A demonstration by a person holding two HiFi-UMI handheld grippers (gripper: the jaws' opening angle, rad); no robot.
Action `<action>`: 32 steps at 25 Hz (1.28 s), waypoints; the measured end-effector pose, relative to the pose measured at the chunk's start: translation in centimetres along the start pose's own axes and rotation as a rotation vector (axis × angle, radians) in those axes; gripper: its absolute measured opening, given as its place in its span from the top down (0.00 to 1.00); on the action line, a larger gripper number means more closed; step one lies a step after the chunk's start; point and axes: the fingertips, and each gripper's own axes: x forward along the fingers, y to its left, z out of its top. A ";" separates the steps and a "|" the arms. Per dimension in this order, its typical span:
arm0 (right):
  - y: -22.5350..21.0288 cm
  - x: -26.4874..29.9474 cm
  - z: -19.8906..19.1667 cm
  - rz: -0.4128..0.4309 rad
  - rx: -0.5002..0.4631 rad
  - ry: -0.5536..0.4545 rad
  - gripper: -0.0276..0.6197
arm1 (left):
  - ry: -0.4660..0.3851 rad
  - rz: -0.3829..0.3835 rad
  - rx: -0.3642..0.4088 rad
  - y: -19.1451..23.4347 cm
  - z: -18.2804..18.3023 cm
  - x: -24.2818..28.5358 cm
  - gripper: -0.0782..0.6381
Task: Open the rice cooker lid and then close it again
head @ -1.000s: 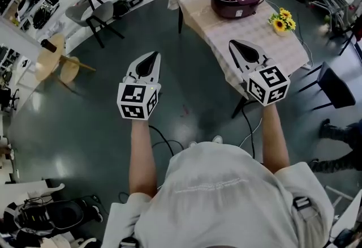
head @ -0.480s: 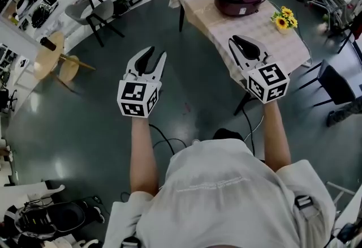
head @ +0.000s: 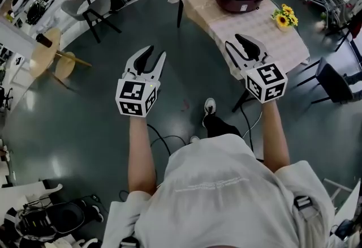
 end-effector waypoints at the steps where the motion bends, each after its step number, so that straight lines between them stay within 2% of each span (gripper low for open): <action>1: -0.1 0.2 -0.1 -0.001 -0.002 0.004 0.70 | 0.007 0.002 -0.006 0.2 -0.2 0.1 0.67; 6: -1.7 2.4 -0.3 -0.010 0.005 0.006 0.70 | 0.023 0.009 -0.019 1.6 -0.8 2.0 0.67; 12: -6.3 7.2 -1.2 -0.018 0.033 -0.007 0.70 | 0.039 0.012 -0.015 4.3 -1.1 7.4 0.68; 19: -14.0 14.7 -2.1 -0.031 0.093 -0.014 0.70 | 0.040 0.005 0.009 8.2 0.5 16.9 0.69; 25: -21.9 20.4 -2.6 -0.048 0.130 0.009 0.70 | 0.026 -0.016 0.022 10.8 3.3 26.2 0.68; 32: -29.3 25.2 -4.4 -0.081 0.164 0.023 0.70 | 0.060 -0.100 0.066 11.2 3.8 36.3 0.68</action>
